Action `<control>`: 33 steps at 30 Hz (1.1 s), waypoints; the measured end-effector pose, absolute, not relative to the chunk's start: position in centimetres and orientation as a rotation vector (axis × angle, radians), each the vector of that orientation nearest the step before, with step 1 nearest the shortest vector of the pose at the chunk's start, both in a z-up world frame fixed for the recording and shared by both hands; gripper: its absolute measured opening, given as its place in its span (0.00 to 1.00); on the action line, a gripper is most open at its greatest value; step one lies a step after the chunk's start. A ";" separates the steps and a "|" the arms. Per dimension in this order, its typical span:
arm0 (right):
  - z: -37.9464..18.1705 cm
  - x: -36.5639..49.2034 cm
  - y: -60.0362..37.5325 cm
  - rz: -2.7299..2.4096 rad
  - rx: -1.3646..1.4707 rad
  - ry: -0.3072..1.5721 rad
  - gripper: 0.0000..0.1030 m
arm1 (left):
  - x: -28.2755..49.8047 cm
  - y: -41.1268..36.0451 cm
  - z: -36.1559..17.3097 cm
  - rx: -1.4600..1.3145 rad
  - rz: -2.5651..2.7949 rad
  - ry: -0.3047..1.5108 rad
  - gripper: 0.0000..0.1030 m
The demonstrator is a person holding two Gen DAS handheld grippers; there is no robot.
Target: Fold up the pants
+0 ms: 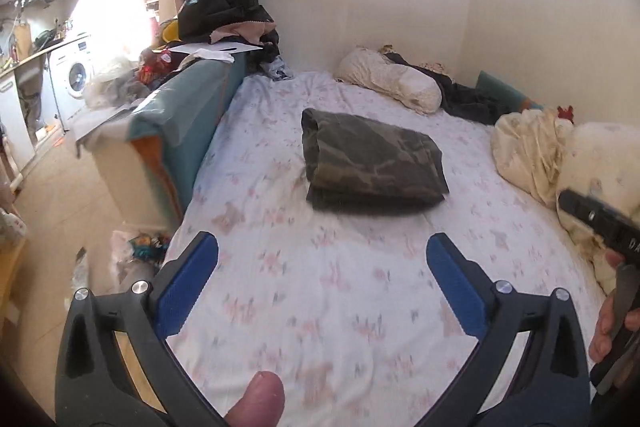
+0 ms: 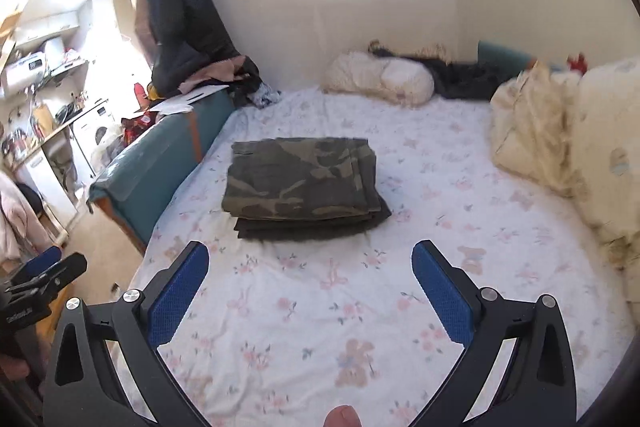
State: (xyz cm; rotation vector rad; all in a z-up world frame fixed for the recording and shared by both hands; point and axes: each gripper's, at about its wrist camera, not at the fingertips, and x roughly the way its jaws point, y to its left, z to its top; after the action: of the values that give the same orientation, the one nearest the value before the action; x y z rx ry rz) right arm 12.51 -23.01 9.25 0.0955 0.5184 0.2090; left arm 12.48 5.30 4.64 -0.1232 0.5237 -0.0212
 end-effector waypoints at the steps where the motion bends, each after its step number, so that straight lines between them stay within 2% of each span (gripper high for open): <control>1: 9.8 10.7 -22.8 0.196 0.081 0.501 1.00 | 11.3 5.1 4.7 -0.121 -0.028 0.513 1.00; 7: 9.8 4.4 -22.2 0.161 0.053 0.483 1.00 | 6.2 5.2 4.2 -0.144 -0.016 0.475 1.00; 13: 6.1 -0.1 -21.8 0.157 0.087 0.429 1.00 | 3.4 4.5 1.5 -0.100 0.074 0.479 1.00; 18: 2.4 -0.5 -21.5 0.180 0.101 0.448 1.00 | 2.2 2.7 -0.7 -0.015 0.030 0.471 1.00; 23: 1.3 -0.6 -20.1 0.167 0.029 0.450 1.00 | 1.1 1.9 -0.6 0.000 -0.013 0.395 1.00; 33: -0.3 0.3 -19.6 0.117 0.032 0.476 1.00 | 3.2 2.0 -1.8 -0.054 -0.016 0.463 1.00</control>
State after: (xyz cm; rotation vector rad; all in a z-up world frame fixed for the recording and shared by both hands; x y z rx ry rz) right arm 0.28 -19.56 -0.33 0.0317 0.4761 0.1173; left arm 3.21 2.01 -1.85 -0.0542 0.4633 -0.0160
